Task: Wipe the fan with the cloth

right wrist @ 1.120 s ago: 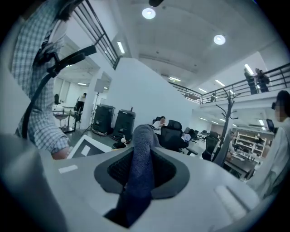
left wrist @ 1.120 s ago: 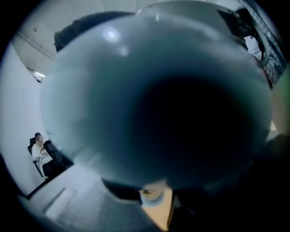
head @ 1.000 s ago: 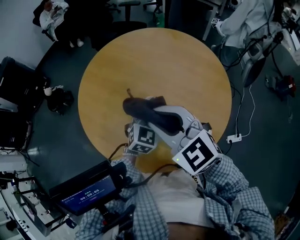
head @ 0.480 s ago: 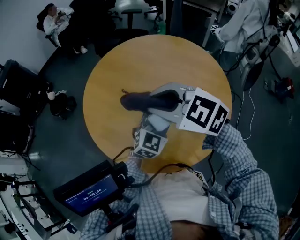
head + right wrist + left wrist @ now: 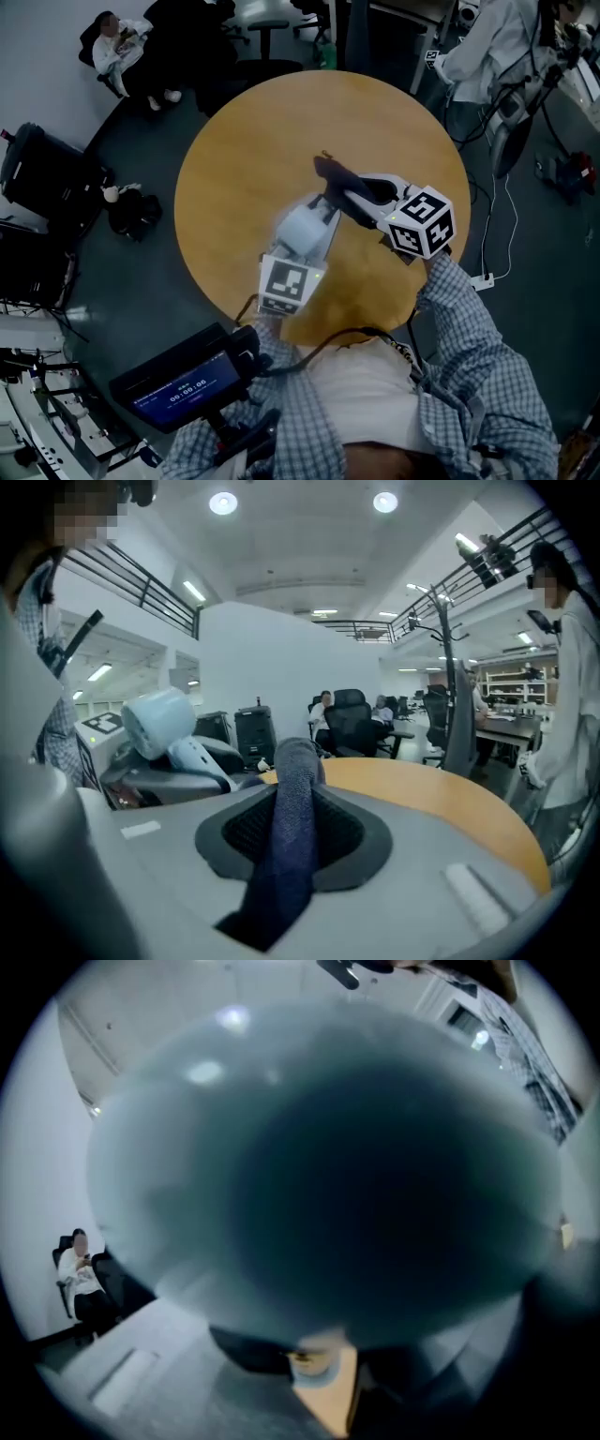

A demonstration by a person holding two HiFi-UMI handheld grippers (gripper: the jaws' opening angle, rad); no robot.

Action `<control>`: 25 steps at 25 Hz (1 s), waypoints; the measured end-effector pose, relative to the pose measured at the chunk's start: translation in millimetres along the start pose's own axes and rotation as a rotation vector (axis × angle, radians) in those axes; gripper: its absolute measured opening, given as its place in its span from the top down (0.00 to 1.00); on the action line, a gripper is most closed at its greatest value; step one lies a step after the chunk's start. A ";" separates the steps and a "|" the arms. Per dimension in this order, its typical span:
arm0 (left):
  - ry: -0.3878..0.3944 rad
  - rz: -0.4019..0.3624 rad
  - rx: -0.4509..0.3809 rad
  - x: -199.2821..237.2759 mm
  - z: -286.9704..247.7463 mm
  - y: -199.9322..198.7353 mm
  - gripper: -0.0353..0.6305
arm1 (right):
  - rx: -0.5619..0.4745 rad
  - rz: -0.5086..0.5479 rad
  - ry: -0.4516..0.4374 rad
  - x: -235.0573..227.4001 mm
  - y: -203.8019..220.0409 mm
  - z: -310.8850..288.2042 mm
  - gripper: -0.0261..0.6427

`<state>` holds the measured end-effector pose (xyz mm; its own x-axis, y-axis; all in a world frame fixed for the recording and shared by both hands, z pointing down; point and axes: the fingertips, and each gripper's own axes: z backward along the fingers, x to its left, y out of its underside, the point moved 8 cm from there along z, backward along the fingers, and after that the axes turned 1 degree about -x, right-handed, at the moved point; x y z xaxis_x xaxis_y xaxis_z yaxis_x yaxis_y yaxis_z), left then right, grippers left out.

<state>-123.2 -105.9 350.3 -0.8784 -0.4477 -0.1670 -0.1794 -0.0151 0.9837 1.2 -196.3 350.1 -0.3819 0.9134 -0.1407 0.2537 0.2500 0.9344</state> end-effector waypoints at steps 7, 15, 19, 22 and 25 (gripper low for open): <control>-0.033 0.005 0.029 6.6 3.2 5.0 0.76 | -0.173 -0.031 0.058 33.3 -20.2 28.7 0.83; -0.020 -0.031 0.075 4.6 -4.8 11.3 0.76 | -0.348 0.139 -0.230 121.4 -93.4 51.2 0.82; -0.022 -0.015 0.042 3.6 -5.5 7.9 0.76 | -0.281 0.103 -0.159 97.9 -72.9 45.6 0.83; -0.023 -0.016 0.016 4.8 -1.7 1.1 0.76 | -0.247 -0.037 -0.054 62.4 -45.1 39.0 0.83; -0.016 -0.018 -0.016 5.0 2.6 -9.5 0.76 | -0.237 -0.151 0.010 41.2 -17.1 30.0 0.83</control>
<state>-127.1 -105.6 339.9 -0.8822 -0.4327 -0.1858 -0.1885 -0.0372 0.9814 7.8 -153.3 318.6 -0.4086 0.8680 -0.2822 -0.0218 0.2999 0.9537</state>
